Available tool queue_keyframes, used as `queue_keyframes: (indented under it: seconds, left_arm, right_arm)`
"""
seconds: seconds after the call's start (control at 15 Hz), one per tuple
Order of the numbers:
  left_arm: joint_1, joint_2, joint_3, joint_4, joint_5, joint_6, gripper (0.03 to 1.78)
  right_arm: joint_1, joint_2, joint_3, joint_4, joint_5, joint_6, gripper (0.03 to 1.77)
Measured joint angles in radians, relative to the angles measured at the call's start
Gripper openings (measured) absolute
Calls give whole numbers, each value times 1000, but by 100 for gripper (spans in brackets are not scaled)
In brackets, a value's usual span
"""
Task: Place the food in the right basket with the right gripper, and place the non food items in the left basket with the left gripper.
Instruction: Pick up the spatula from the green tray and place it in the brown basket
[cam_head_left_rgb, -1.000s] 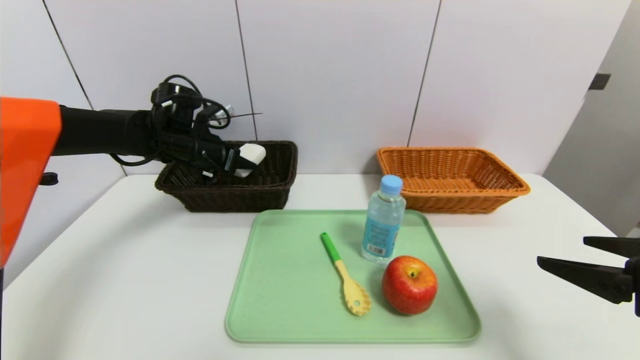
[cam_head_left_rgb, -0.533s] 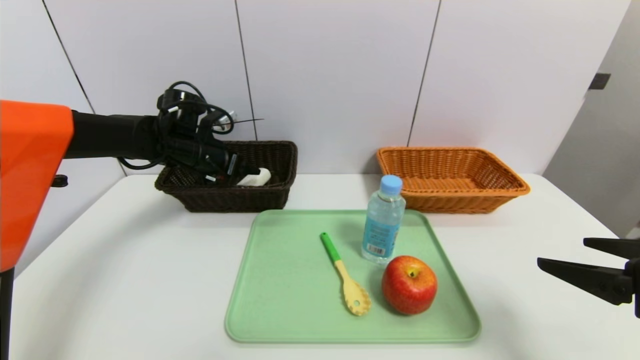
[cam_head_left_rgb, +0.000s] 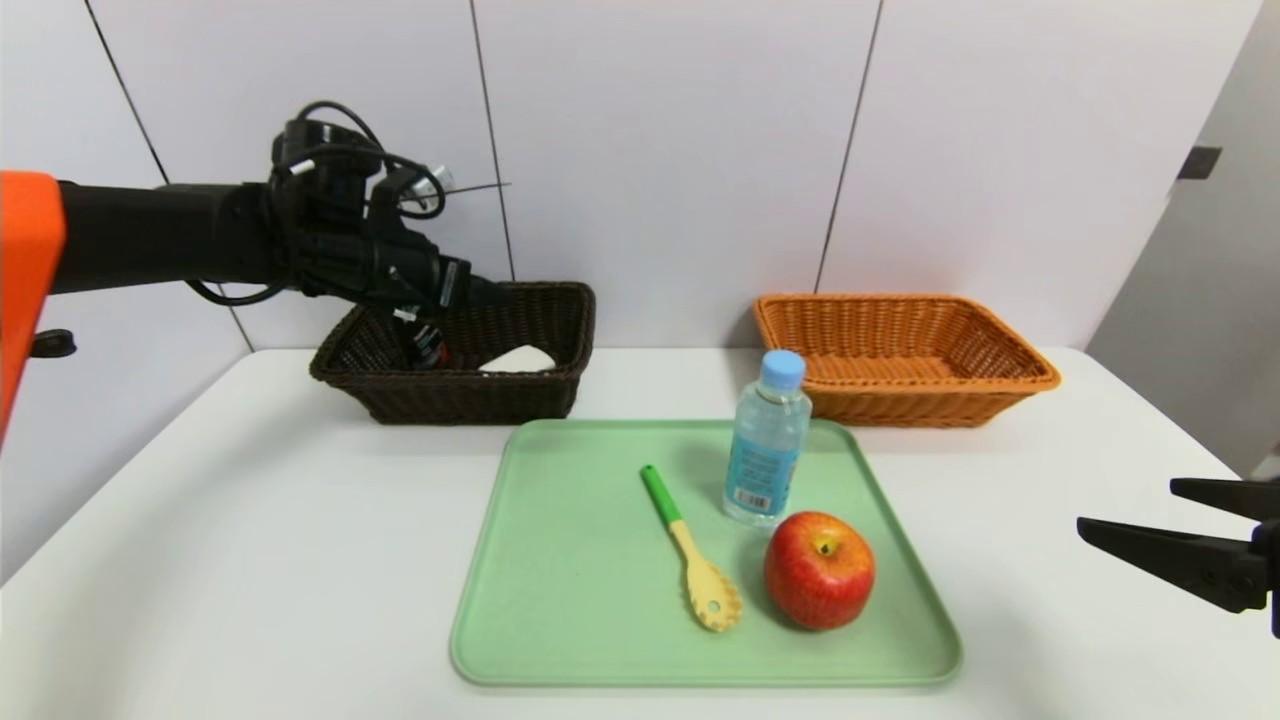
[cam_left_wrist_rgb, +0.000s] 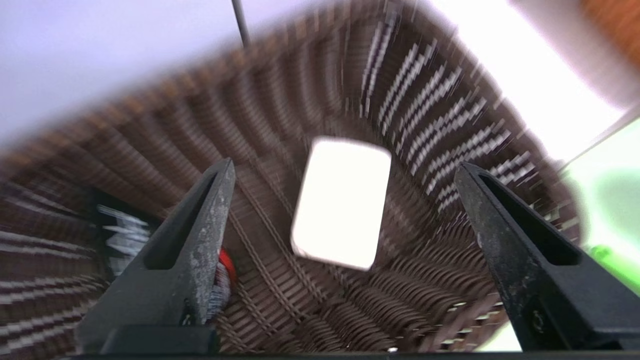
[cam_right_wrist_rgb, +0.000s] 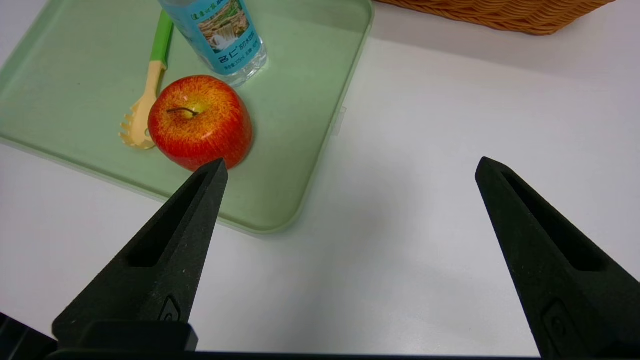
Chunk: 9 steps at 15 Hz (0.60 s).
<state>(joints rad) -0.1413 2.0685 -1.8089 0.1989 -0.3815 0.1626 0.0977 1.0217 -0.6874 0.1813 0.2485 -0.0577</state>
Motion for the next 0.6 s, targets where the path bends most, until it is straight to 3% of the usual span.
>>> queue_keyframes:
  seconds: [0.33,0.6]
  left_arm:
    - [-100,-117,-70,37,3,-90,163]
    - [-225,-194,10,67,31,-211,166]
  right_arm:
    - [-1,-1,-1,0,0,0,171]
    - [-5,-3,-3,0,0,0,171]
